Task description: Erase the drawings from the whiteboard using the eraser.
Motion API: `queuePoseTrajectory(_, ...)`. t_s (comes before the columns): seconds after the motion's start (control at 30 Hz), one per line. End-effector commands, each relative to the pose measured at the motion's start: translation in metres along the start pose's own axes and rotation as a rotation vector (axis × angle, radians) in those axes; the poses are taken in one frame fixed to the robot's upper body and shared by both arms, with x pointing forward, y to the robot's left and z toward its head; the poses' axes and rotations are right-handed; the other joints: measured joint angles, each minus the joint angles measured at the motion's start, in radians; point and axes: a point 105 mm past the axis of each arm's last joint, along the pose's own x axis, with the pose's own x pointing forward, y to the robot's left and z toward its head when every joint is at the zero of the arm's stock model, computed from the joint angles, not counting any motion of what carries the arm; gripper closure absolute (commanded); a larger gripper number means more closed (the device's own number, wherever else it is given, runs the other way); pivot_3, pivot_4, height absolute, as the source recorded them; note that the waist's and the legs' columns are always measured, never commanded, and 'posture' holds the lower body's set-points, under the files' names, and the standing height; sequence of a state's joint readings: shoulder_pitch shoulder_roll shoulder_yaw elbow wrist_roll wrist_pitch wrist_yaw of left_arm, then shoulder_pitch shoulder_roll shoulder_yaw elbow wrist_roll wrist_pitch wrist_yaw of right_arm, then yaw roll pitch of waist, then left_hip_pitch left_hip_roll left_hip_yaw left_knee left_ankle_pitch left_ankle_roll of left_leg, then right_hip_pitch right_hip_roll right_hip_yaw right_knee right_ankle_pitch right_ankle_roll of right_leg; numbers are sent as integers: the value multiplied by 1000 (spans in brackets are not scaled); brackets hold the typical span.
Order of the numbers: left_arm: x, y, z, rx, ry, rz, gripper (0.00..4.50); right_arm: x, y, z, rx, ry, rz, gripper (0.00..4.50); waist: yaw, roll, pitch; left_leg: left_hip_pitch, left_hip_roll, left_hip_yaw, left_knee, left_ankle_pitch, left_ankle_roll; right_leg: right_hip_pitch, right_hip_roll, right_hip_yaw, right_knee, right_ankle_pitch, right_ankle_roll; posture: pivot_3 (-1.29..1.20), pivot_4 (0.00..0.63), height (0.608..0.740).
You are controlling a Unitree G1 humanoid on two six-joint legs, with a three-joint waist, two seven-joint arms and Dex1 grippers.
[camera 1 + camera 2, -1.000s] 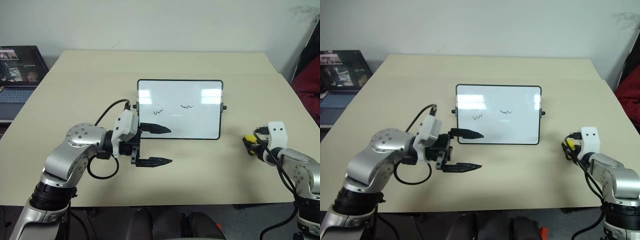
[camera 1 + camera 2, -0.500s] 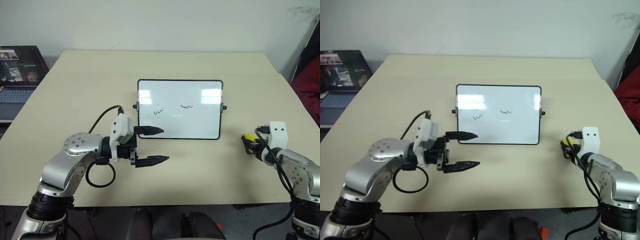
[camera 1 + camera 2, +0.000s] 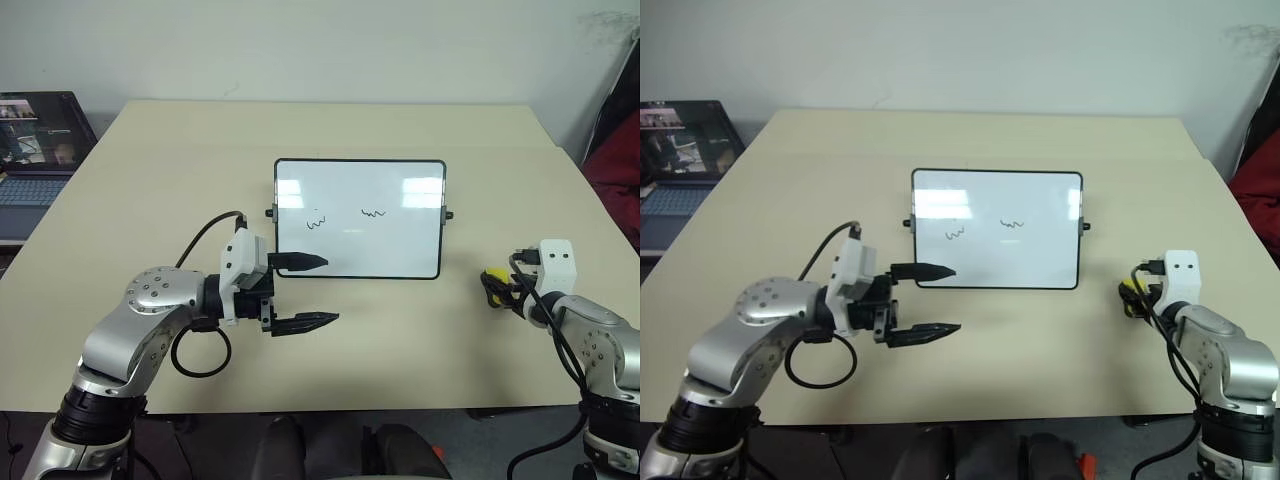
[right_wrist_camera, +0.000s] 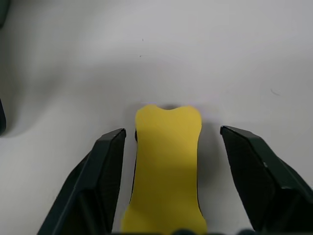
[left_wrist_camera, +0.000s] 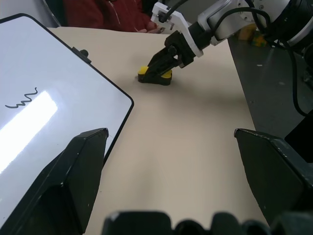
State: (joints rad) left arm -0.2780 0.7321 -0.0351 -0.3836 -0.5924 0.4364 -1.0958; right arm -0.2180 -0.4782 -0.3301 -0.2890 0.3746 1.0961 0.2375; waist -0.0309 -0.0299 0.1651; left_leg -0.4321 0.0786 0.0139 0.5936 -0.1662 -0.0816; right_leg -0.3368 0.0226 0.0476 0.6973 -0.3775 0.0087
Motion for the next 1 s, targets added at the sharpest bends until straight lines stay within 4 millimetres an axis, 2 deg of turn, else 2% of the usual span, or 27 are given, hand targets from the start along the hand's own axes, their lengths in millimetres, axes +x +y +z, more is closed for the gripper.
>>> queuePoseTrajectory(0.03, -1, -7, 16, 67, -26, -50, 0, -3, -2, 14, -18, -53, -9, 1255, 0, 0, 0, 0, 0, 0, 0, 0, 0, 0, 0, 0, 0, 0, 0, 0, 150, 740)
queuePoseTrajectory(0.37, 0, -5, 17, 84, -18, -58, 0, -3, -5, 12, -6, -49, -20, 1255, 0, 0, 0, 0, 0, 0, 0, 0, 0, 0, 0, 0, 0, 0, 0, 0, 150, 740)
queuePoseTrajectory(0.43, 1, -4, 17, 84, -16, -56, 0, -2, -5, 11, -1, -47, -16, 1800, 0, 0, 0, 0, 0, 0, 0, 0, 0, 0, 0, 0, 0, 0, 0, 0, 150, 740)
queuePoseTrajectory(0.57, 0, -4, 16, 79, -12, -44, 0, -2, -3, 11, -4, -50, -12, 3197, 0, 0, 0, 0, 0, 0, 0, 0, 0, 0, 0, 0, 0, 0, 0, 0, 150, 740)
queuePoseTrajectory(0.6, 0, -4, 15, 78, -10, -39, 0, -2, -2, 11, -2, -49, -9, 3360, 0, 0, 0, 0, 0, 0, 0, 0, 0, 0, 0, 0, 0, 0, 0, 0, 150, 740)
queuePoseTrajectory(0.77, -2, 0, 14, 73, -7, -2, 0, -2, 0, 12, 2, -56, 0, 3370, 0, 0, 0, 0, 0, 0, 0, 0, 0, 0, 0, 0, 0, 0, 0, 0, 150, 740)
queuePoseTrajectory(0.83, -5, 9, 12, 73, -6, 82, 0, -4, 5, 16, -6, -78, 15, 3370, 0, 0, 0, 0, 0, 0, 0, 0, 0, 0, 0, 0, 0, 0, 0, 0, 150, 740)
queuePoseTrajectory(0.9, -15, 26, 11, 72, -12, 247, 0, -13, 13, 30, -51, -142, 40, 3370, 0, 2, 1, 0, 0, 0, 0, 0, 0, 0, 0, 0, 0, 0, 0, 0, 150, 740)
queuePoseTrajectory(1.0, -28, 34, 6, 67, -4, 371, 0, -27, 29, 47, -104, -219, 109, 3371, -2, 2, 1, 0, 1, 0, 0, 0, 0, 0, 0, 1, 0, 0, 0, 0, 150, 740)
